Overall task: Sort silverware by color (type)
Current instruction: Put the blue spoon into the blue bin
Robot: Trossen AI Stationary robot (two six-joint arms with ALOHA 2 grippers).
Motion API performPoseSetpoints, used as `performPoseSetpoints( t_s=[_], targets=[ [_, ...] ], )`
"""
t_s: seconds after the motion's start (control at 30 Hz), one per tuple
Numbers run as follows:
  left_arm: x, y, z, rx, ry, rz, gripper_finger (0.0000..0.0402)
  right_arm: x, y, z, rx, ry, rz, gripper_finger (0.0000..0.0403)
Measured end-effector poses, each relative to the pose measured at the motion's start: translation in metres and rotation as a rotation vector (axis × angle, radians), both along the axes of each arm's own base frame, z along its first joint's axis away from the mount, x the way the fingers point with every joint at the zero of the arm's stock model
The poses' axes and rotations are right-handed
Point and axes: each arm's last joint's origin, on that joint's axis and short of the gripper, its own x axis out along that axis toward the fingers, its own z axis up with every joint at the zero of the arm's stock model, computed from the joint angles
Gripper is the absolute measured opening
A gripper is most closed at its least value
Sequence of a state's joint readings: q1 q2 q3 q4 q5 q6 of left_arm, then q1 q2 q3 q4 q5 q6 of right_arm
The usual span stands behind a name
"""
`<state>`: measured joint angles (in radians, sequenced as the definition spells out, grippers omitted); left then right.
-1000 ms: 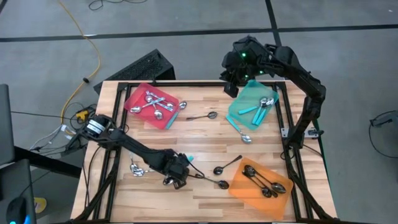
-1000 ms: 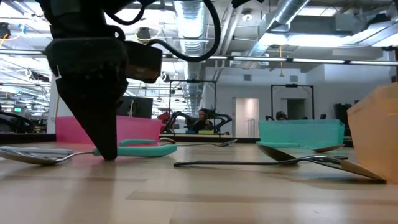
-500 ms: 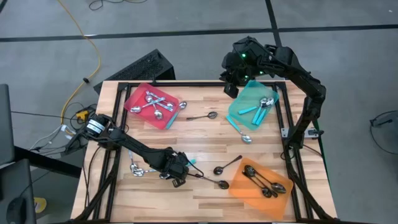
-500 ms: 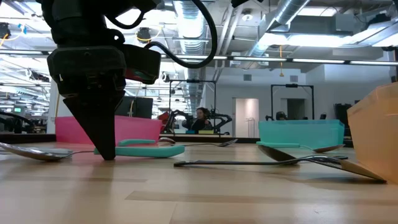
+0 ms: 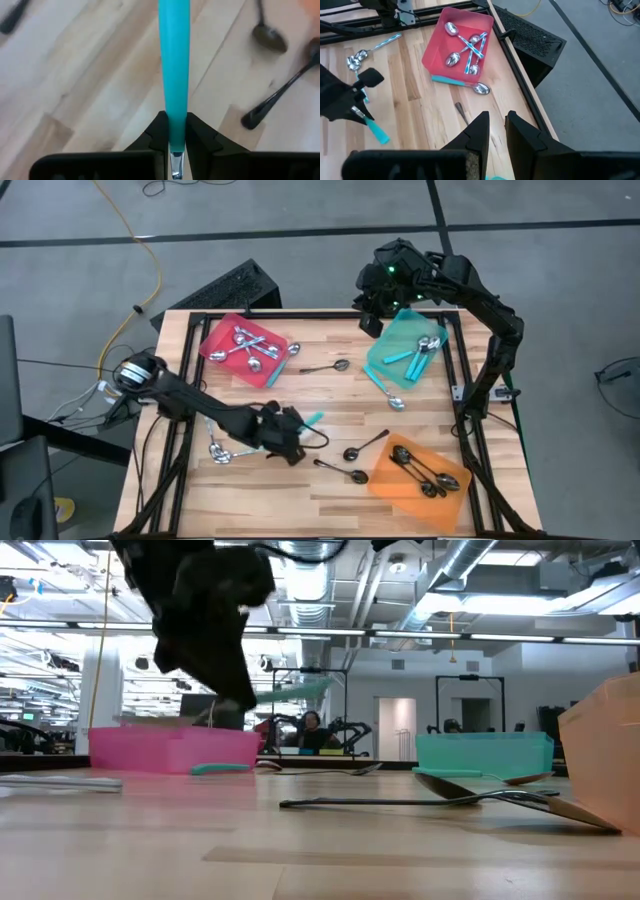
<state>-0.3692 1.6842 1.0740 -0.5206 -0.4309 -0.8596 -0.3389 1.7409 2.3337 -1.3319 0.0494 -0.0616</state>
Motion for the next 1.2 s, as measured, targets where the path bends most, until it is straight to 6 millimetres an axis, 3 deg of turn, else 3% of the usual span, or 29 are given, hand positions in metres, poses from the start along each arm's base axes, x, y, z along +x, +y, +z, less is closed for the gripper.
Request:
performPoseSetpoints(
  t_s=[0.23,0.37,0.67,0.77,1.0,1.1,1.2],
  targets=[
    [-0.02,0.023,0.043,0.048,-0.253,0.077,0.0021,0.003,0.007,0.001,0.011,-0.013,0.035,0.0086],
    [-0.041,0.036,0.059,0.027,-0.501,0.107,0.0021,0.005,0.012,0.004,0.011,-0.048,0.064,0.0086],
    [-0.1,0.066,0.055,-0.044,-1.065,0.163,0.0021,0.021,0.02,0.021,0.03,-0.287,0.108,0.0086],
    [-0.108,0.07,0.053,-0.008,-1.11,0.156,0.0021,0.037,0.027,0.023,0.039,-0.369,0.16,0.0086],
    [-0.109,0.07,0.068,0.09,-1.133,0.076,0.0021,0.082,0.05,0.006,0.023,-0.416,0.268,0.0086],
    [-0.108,0.07,0.074,0.117,-1.145,0.06,0.0021,0.082,0.055,0.002,0.047,-0.382,0.304,0.0086],
    [-0.107,0.07,0.077,0.141,-1.143,0.049,0.0021,0.063,0.058,0.007,0.034,-0.312,0.314,0.0086]
  ],
)
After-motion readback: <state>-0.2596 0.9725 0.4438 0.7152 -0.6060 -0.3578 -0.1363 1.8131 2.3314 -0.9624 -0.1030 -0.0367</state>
